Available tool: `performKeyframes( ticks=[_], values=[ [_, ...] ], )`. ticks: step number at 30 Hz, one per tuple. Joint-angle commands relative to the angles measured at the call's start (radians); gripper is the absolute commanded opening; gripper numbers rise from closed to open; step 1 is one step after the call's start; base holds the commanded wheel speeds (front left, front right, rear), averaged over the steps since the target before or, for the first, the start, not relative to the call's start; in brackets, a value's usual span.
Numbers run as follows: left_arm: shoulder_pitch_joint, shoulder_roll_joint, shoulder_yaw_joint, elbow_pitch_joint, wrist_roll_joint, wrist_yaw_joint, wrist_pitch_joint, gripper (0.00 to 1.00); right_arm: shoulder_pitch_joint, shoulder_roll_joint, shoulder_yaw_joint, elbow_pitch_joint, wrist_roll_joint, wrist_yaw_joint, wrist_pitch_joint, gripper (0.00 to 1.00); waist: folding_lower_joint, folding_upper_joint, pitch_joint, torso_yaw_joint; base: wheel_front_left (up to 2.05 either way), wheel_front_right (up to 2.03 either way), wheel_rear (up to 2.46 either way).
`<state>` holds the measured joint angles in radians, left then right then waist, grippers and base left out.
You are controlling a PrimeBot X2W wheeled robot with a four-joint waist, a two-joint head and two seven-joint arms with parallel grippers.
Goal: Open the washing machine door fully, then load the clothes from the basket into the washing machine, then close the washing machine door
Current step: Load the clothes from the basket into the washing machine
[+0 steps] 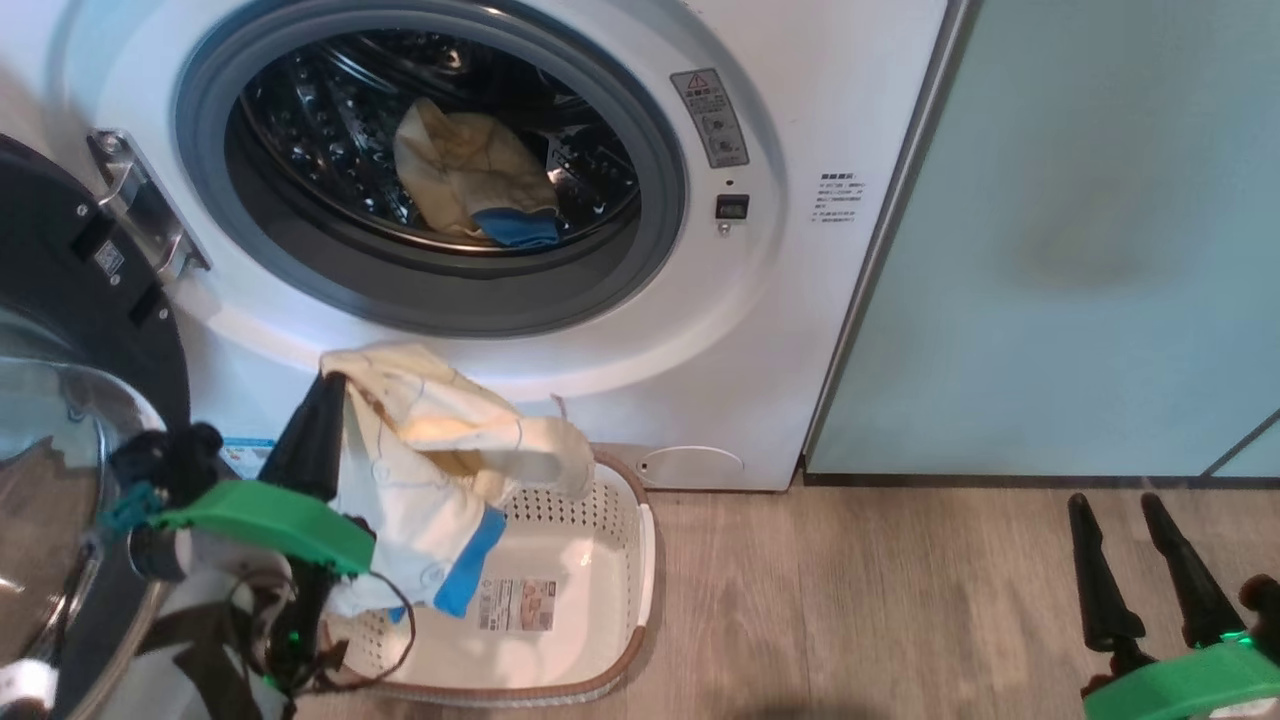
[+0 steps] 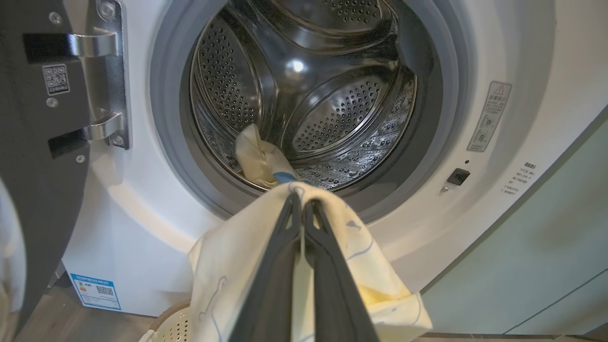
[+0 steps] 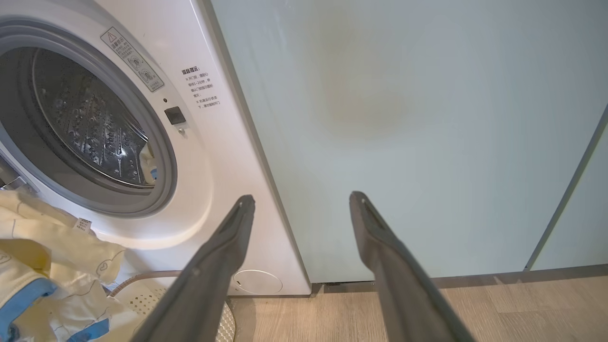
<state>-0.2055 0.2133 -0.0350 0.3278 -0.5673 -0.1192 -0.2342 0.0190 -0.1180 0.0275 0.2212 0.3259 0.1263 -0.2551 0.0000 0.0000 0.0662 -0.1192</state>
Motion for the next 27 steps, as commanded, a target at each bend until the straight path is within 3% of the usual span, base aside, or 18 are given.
performKeyframes(
  ticks=[1, 13, 27],
  values=[
    [-0.074, 0.033, 0.047, -0.041, -0.007, 0.005, 0.003, 0.0, -0.018, -0.009, 0.015, -0.032, 0.006, 0.004, -0.007, 1.0, 0.0, 0.0, 0.005, -0.001, 0.0, 0.0, 0.0],
    [-0.321, 0.053, 0.026, 0.042, -0.008, 0.019, 0.057, 0.0, -0.066, -0.012, 0.031, -0.04, 0.01, 0.004, -0.007, 1.0, 0.0, 0.0, 0.091, -0.048, 0.0, 0.0, 0.0],
    [-0.699, 0.091, 0.006, 0.314, 0.008, 0.013, 0.044, 0.0, -0.16, 0.014, 0.064, -0.044, 0.018, 0.004, -0.007, 1.0, 0.0, 0.0, 0.299, -0.142, 0.0, 0.0, 0.0]
  ],
)
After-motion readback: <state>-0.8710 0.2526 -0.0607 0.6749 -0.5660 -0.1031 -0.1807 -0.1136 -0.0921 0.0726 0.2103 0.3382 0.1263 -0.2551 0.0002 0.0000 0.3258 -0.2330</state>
